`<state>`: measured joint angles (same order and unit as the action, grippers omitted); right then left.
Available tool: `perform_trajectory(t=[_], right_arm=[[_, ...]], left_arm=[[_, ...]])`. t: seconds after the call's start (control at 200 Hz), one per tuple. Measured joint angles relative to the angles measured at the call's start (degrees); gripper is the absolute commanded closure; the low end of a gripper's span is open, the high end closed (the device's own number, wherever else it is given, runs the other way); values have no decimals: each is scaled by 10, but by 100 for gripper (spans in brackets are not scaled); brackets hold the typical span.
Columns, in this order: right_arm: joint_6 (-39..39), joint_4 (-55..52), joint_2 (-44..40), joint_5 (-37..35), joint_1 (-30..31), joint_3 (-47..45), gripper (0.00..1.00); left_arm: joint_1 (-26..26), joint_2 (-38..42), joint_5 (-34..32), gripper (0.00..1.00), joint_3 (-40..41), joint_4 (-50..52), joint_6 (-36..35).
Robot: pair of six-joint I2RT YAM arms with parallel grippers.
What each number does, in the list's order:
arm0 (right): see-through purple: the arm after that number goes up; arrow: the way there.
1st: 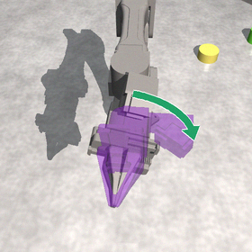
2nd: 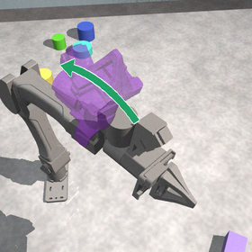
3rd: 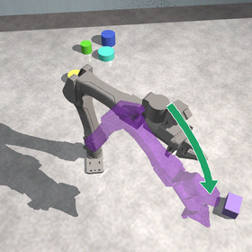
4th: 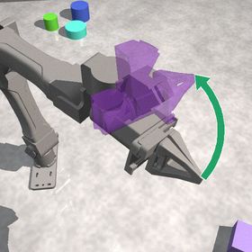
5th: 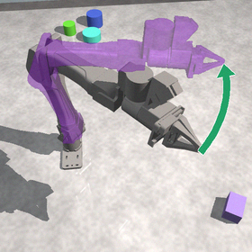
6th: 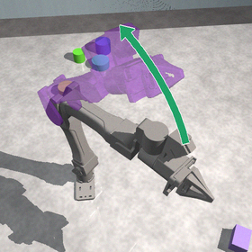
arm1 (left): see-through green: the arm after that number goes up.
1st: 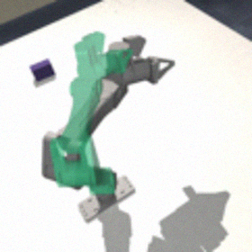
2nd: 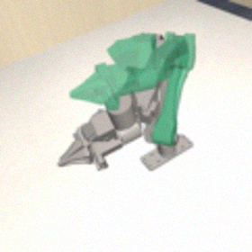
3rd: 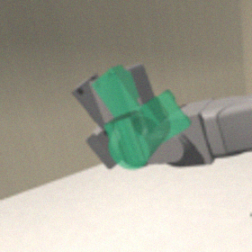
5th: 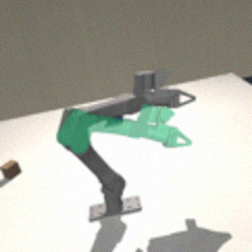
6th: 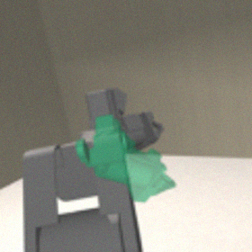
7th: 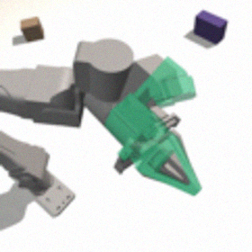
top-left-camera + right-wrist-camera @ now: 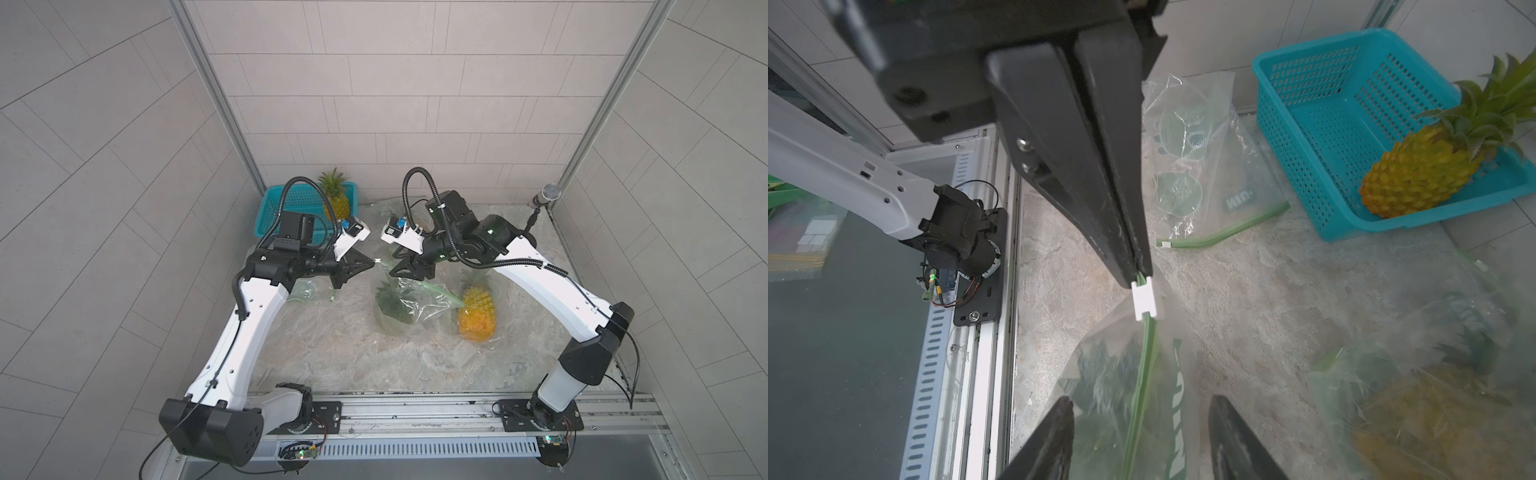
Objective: Open the zip-top bag and take out the pineapple
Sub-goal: Adjust the zipper food storage bag at the center of the board.
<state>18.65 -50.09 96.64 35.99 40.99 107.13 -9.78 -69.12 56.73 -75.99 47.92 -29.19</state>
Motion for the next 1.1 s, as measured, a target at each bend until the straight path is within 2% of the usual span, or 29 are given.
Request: perform_trajectory(t=[0.025, 0.14, 0.195, 0.225, 0.275, 0.385, 0.595, 0.886, 1.101], right_arm=[[-2, -2, 2, -3, 0, 0, 59], [-5, -10, 4, -9, 0, 0, 90], [-2, -12, 4, -11, 0, 0, 100], [-2, -13, 4, -12, 0, 0, 100], [-1, -14, 4, -12, 0, 0, 100], [10, -27, 4, -13, 2, 1, 100], [43, -93, 17, -14, 2, 53, 100], [67, -134, 39, 4, 2, 84, 100], [69, -136, 39, 14, 2, 84, 100]], left_arm=[[0, 0, 0, 100, 0, 1, 0], [0, 0, 0, 100, -3, 7, -2], [0, 0, -2, 100, -4, 8, -2], [1, 0, -2, 97, -4, 9, -2], [2, 0, -2, 84, -4, 10, -2], [7, 1, 3, 72, -7, 8, -2], [14, 7, 13, 60, -5, 2, -26], [15, 46, 19, 61, 27, -16, -76], [15, 41, 37, 67, 51, -26, -100]])
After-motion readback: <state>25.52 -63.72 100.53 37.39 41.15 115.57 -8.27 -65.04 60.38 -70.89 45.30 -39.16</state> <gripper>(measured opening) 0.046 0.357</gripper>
